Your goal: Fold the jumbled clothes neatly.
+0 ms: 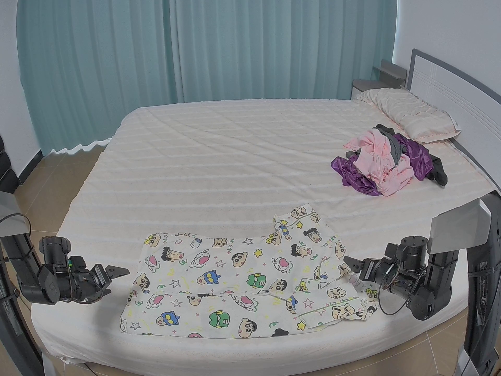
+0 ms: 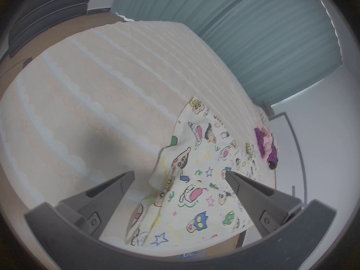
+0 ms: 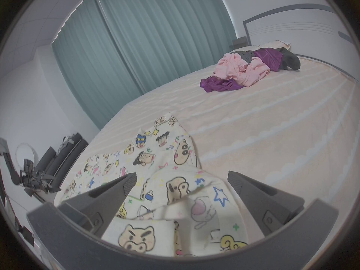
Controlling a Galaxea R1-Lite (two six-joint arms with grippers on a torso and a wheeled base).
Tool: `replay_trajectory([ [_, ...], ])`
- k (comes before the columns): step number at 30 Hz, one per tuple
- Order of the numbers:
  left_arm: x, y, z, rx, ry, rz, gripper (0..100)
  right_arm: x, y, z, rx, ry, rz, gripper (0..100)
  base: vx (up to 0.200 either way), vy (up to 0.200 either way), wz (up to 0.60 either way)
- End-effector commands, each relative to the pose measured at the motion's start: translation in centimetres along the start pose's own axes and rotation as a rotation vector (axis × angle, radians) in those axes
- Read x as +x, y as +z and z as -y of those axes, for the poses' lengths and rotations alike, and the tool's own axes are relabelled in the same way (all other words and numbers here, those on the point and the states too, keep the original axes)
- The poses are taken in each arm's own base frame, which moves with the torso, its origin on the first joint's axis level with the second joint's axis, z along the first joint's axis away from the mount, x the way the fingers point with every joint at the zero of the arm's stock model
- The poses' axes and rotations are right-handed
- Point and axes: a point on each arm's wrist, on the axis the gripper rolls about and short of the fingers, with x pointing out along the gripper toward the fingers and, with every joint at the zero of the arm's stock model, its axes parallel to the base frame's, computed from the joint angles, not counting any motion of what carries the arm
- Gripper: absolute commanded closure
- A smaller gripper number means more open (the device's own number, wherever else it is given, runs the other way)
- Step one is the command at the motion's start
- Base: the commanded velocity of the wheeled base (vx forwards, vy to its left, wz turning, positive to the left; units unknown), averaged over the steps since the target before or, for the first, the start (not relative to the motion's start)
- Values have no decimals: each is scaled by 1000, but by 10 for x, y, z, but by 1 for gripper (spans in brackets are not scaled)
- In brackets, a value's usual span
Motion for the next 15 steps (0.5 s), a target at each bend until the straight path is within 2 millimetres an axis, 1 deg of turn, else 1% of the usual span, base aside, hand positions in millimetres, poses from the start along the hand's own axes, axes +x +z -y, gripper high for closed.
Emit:
replay_trajectory([
  [1,-14,4,6,-2,-20,43,0,-2,9,-11,4,27,47,0,200,0,0],
  [3,-14,0,4,-9,-14,31,0,-2,10,-12,11,24,50,0,200,0,0],
  [12,-9,-4,0,1,-19,31,0,-3,11,-12,12,20,57,0,200,0,0],
  [15,-8,-3,0,10,-25,44,0,-3,11,-12,11,21,56,0,0,0,0],
])
